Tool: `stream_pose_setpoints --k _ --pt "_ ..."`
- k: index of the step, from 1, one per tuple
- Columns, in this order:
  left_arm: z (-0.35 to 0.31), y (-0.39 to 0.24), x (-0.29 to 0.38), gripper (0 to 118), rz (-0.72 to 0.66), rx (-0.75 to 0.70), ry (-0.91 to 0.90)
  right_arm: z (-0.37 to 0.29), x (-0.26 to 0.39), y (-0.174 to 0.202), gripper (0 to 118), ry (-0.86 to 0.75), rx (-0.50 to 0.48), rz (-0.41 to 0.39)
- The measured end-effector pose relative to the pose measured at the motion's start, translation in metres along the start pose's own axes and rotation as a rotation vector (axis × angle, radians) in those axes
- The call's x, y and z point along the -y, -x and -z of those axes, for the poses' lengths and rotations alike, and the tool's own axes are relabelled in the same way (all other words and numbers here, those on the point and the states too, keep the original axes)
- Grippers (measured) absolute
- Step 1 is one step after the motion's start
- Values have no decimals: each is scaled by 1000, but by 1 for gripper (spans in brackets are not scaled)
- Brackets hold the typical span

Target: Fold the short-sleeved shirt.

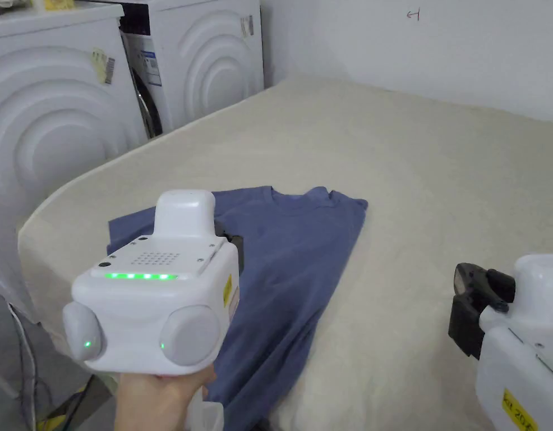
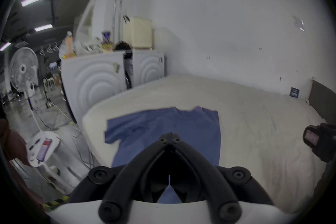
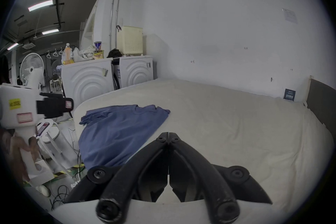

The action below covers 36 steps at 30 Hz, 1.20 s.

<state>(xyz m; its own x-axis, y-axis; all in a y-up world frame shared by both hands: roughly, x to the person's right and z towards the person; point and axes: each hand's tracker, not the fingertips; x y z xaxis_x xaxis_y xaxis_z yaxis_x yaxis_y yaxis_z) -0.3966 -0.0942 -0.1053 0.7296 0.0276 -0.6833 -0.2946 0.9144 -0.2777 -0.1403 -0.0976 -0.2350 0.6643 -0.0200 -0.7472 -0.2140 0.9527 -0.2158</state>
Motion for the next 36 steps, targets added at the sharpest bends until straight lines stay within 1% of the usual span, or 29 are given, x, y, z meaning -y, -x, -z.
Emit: stream_pose_setpoints --k 1,2,3,5,6,7,8,10,11,12,13,14,15,16,17,18,19,20,23,26,28,29,30,31,34,35,36 --pt "19 -1 3 0 -2 3 52 3 2 -2 0 11 8 -2" --pt "41 -3 9 0 19 15 148 6 5 -2 0 24 11 -1" --pt "63 -1 14 0 35 43 167 9 8 -4 0 38 14 0" --pt "89 -3 22 0 14 68 275 14 12 -6 0 62 18 -1" --pt "99 -5 27 0 17 96 269 16 14 -6 0 73 24 -4" --pt "108 -5 32 0 2 86 281 18 15 -7 0 81 27 -5" --pt "119 -7 34 0 11 86 320 21 17 -8 0 91 30 -3" --pt "136 -8 38 0 13 92 337 26 20 -11 0 109 28 11" --pt "134 -10 38 0 17 99 361 27 21 -12 0 114 25 19" --pt "141 -10 38 3 5 111 381 28 22 -13 0 121 20 28" --pt "145 -8 38 15 1 121 387 29 22 -14 0 128 17 34" --pt "149 -9 36 36 5 116 402 29 23 -14 0 130 18 37" --pt "150 -10 35 75 5 105 405 29 24 -15 0 133 19 35" --pt "153 -10 35 102 14 106 408 29 24 -15 0 137 22 33" --pt "154 -10 32 118 18 113 417 30 25 -16 0 142 26 30" --pt "153 -11 30 118 16 124 415 30 26 -16 0 147 28 29" --pt "151 -12 26 118 6 149 366 30 26 -17 0 150 30 29" --pt "151 -14 24 118 12 153 396 30 27 -18 0 153 31 34" --pt "155 -28 21 118 50 186 410 32 30 -21 0 169 31 49" --pt "168 -40 28 117 97 192 455 32 32 -22 0 183 31 49" --pt "169 -53 37 108 84 213 512 33 34 -23 0 195 35 45" --pt "172 -54 43 107 64 224 520 33 35 -24 0 199 37 42" --pt "177 -57 51 107 85 180 532 33 35 -25 0 204 41 43" --pt "187 -57 56 106 124 151 501 33 36 -26 0 208 43 46" --pt "182 -61 46 104 97 125 510 34 38 -31 0 224 46 66" --pt "177 -64 42 100 94 119 516 35 38 -32 0 229 47 71" --pt "176 -62 40 93 87 111 516 35 39 -32 0 234 47 75"
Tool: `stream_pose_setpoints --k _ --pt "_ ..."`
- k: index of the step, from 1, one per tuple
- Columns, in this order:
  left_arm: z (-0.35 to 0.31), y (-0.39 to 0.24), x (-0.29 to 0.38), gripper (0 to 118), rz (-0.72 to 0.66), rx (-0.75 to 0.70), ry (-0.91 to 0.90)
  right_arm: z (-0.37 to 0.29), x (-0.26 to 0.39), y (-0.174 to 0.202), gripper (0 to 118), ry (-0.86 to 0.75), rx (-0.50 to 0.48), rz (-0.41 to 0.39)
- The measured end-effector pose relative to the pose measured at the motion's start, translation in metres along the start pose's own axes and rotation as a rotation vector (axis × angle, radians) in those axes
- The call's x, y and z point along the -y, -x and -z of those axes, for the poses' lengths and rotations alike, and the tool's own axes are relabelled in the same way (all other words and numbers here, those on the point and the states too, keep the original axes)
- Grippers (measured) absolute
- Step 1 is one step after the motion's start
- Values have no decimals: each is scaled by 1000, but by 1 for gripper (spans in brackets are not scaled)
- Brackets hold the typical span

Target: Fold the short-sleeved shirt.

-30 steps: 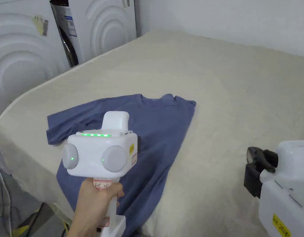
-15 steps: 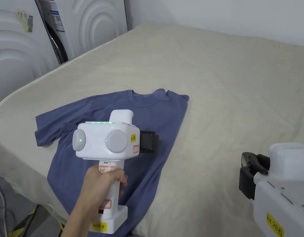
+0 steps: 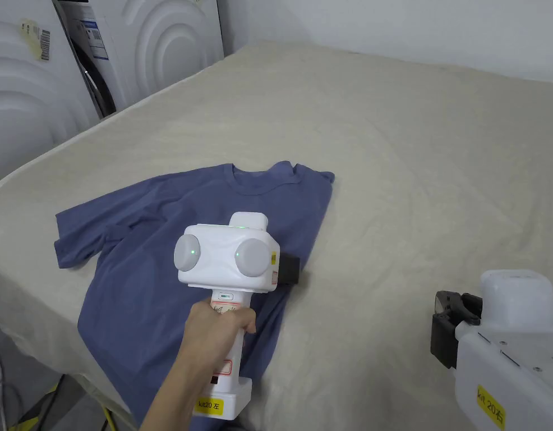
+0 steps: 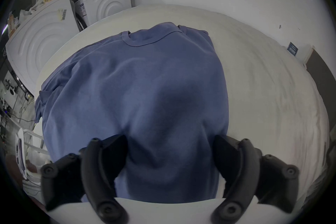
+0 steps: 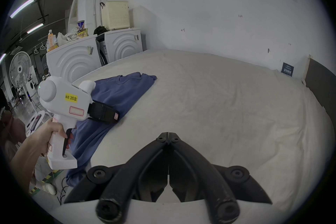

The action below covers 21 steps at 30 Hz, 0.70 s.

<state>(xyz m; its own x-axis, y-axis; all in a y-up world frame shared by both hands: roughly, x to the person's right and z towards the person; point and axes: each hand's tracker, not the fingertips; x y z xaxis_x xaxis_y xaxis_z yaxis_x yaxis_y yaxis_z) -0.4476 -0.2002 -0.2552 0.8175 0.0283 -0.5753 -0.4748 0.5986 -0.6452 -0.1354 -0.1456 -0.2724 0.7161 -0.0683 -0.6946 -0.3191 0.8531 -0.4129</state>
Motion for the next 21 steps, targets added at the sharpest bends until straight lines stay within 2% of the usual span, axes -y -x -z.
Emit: stream_pose_setpoints --k 1,2,3,4,6,11,14,17,21 --pt "-3 2 -1 84 -6 0 0 0 1 -1 0 3 -1 4" --pt "-6 3 -1 69 -4 -21 -12 0 2 -1 0 3 -1 9" --pt "-9 5 -2 27 -3 -70 -27 0 2 -2 0 6 -2 15" --pt "-8 8 -3 7 -20 -95 -33 0 2 -2 0 9 -5 20" --pt "-4 19 -4 7 -80 -12 6 -1 2 -3 0 11 -9 29" --pt "-10 21 -6 7 -49 -2 -5 -11 1 -7 0 4 -11 38" --pt "-21 32 -8 7 -118 65 -14 -19 -1 -14 0 -14 1 50" --pt "-51 37 -15 7 -128 52 -80 -28 -4 -23 0 -33 12 73" --pt "-104 36 -39 7 -85 139 -191 -43 -8 -32 0 -64 18 108"
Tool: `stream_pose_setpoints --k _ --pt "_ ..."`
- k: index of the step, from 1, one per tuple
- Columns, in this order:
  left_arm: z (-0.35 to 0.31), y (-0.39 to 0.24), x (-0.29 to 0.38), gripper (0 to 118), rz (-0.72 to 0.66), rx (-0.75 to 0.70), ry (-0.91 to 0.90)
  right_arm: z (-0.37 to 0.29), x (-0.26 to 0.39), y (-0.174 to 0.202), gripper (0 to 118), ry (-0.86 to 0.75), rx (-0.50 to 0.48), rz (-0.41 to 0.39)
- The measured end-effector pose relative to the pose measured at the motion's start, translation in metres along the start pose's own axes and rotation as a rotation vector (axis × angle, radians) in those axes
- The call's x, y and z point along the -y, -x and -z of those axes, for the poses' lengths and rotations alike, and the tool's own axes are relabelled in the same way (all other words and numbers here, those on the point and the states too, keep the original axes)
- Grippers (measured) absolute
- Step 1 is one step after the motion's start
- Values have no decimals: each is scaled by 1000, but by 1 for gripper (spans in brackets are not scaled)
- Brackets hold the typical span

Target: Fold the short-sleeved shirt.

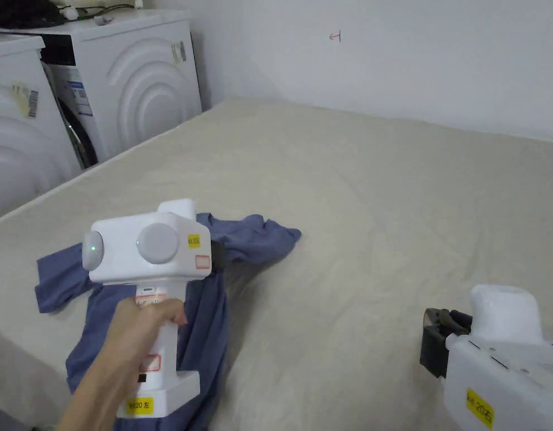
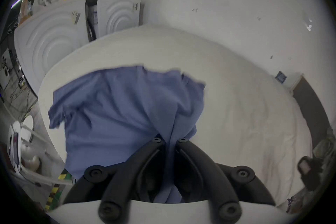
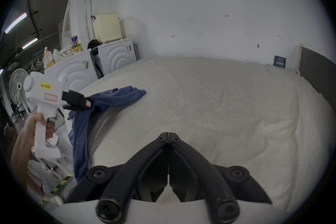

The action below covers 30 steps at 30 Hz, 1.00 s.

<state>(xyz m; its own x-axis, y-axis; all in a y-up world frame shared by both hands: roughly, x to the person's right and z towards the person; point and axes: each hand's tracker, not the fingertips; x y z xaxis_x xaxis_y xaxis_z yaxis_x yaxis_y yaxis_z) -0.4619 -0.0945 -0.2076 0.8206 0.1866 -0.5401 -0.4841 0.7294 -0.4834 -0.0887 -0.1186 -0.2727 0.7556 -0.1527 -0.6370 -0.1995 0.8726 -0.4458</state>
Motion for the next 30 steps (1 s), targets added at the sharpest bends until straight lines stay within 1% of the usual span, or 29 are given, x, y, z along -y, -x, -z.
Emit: stream_pose_setpoints --k 2,5,7,8,9,10,12,16,17,20,22,24,25,28,30 --pt "-34 -15 -23 7 -1 15 -74 -10 -3 -3 0 -22 8 8" --pt "-78 -41 -58 7 29 82 -180 -26 -9 -9 0 -57 27 13" --pt "-102 -62 -79 7 58 166 -226 -38 -13 -16 0 -88 44 24" --pt "-115 -78 -87 7 60 214 -246 -45 -16 -21 0 -107 67 38" --pt "-125 -95 -92 7 91 252 -248 -51 -18 -26 0 -123 84 51" --pt "-139 -118 -89 7 113 284 -262 -58 -20 -31 0 -138 98 57" --pt "-156 -160 -90 7 198 355 -269 -75 -24 -45 0 -176 143 68" --pt "-169 -240 -77 7 274 584 -251 -112 -29 -80 0 -236 262 112" --pt "-169 -258 -70 7 324 616 -241 -121 -29 -88 0 -252 286 125" --pt "-153 -315 -41 7 423 688 -187 -153 -26 -118 0 -297 391 159" --pt "-128 -345 -18 7 441 720 -121 -170 -22 -134 0 -299 449 175" --pt "-93 -372 16 7 406 770 17 -182 -14 -152 0 -297 499 201" --pt "-75 -380 34 7 413 786 62 -185 -9 -159 0 -290 517 218" --pt "-14 -405 102 7 483 697 216 -188 7 -180 0 -243 538 263" --pt "32 -409 143 7 485 651 359 -185 18 -190 0 -203 560 286"
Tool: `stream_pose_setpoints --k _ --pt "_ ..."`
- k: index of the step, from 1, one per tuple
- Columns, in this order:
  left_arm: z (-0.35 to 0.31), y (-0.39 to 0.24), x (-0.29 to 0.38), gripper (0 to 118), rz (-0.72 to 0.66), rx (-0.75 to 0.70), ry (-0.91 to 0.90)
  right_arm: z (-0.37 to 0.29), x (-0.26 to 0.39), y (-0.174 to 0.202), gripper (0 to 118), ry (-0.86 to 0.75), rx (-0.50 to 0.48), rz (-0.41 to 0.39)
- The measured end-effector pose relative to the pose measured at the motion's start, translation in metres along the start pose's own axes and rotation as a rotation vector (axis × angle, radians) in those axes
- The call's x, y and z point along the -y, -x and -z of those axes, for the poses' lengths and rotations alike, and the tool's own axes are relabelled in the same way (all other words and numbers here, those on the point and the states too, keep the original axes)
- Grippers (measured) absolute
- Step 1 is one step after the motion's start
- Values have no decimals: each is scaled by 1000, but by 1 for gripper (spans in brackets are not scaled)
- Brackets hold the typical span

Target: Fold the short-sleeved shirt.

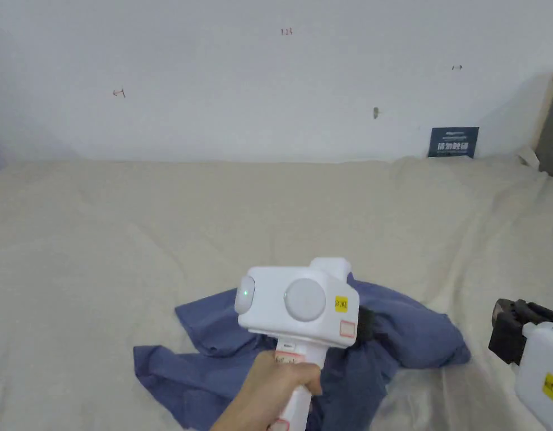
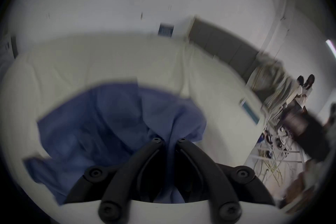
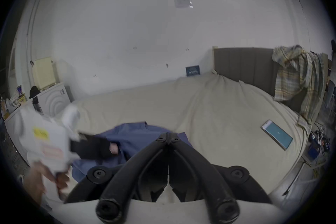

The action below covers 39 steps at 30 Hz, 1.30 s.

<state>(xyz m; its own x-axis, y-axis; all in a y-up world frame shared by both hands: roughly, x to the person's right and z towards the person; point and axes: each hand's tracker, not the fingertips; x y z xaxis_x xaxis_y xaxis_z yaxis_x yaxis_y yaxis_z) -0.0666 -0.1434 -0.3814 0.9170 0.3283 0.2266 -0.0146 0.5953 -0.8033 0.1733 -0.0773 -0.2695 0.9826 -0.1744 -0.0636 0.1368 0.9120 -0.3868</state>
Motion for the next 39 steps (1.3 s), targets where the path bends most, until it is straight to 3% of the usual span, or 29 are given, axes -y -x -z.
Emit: stream_pose_setpoints --k 2,8,10,11,12,14,15,19,20,22,24,27,30,37,38,39 --pt "24 10 19 7 -29 32 62 6 7 -7 0 23 8 -2" --pt "16 19 21 8 -60 42 8 28 17 -11 0 76 20 11" --pt "12 21 18 16 -43 29 -1 29 19 -6 0 81 8 12" --pt "8 22 17 29 -37 21 -5 28 18 -3 0 82 2 8" --pt "2 21 17 59 -33 21 -9 29 18 1 0 84 -4 2" --pt "-8 25 17 106 -37 21 -18 29 17 8 0 89 -13 -12" --pt "-16 28 17 118 -45 20 -40 29 17 10 0 86 -21 -18" --pt "-53 49 22 118 -43 -36 -86 25 14 28 0 82 -58 -44" --pt "-71 55 27 112 -34 -70 -112 24 13 34 0 82 -67 -54" --pt "-99 68 34 70 -45 -131 -182 24 13 45 0 76 -86 -72" --pt "-119 88 41 19 -77 -225 -196 24 12 58 0 80 -120 -84" --pt "-137 125 57 3 -103 -311 -162 25 16 79 0 92 -184 -108" --pt "-146 160 71 0 -155 -396 -124 27 20 100 0 96 -216 -147" --pt "-149 212 75 0 -280 -432 -155 37 20 129 0 107 -267 -189" --pt "-146 218 71 4 -272 -430 -144 39 20 132 0 107 -272 -196" --pt "-146 221 69 33 -276 -410 -137 40 20 133 0 107 -279 -200"
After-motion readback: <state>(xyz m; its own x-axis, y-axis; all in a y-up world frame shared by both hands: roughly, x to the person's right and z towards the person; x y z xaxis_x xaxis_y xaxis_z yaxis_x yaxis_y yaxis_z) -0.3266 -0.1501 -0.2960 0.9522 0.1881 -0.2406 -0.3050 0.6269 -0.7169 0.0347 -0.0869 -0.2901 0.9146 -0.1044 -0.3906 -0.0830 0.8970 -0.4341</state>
